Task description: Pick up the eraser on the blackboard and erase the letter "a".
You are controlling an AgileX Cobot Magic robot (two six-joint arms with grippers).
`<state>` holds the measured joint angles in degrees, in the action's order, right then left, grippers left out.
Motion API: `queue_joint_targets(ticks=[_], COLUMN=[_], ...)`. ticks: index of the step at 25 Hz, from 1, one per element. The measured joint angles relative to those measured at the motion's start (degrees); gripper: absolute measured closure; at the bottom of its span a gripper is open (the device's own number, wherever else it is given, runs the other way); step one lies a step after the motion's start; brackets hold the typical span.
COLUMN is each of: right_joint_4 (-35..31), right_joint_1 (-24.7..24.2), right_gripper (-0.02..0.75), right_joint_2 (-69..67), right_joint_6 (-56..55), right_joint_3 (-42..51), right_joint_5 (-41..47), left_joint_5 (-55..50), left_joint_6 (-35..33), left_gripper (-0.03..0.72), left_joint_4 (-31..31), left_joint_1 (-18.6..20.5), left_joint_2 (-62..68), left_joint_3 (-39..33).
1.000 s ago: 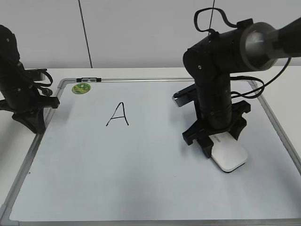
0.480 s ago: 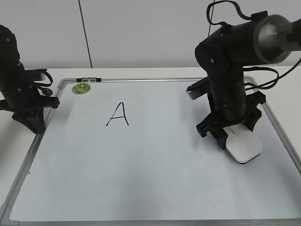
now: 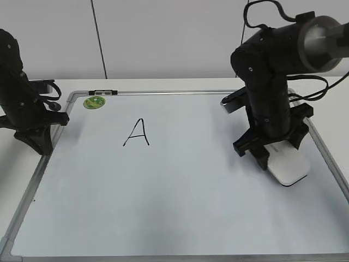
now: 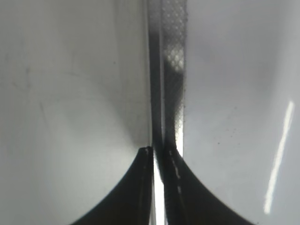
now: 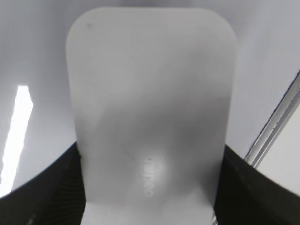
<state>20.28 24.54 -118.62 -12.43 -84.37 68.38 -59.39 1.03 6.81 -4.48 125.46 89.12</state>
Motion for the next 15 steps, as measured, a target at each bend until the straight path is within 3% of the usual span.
queue_joint_targets(ticks=[7,15], right_joint_4=[-0.2,-5.7], right_joint_1=[-3.5,-10.5], right_gripper=[0.225,0.224], right_joint_2=[1.4,3.8], right_joint_6=[0.0,2.7], right_joint_3=[0.0,0.0], right_joint_5=[0.0,0.1], left_joint_5=[0.0,0.0], left_joint_6=[0.0,0.0], left_gripper=[0.66,0.66], left_joint_4=[0.0,0.0], left_joint_1=[0.0,0.0], left_joint_2=[0.0,0.0], left_joint_3=[0.0,0.0])
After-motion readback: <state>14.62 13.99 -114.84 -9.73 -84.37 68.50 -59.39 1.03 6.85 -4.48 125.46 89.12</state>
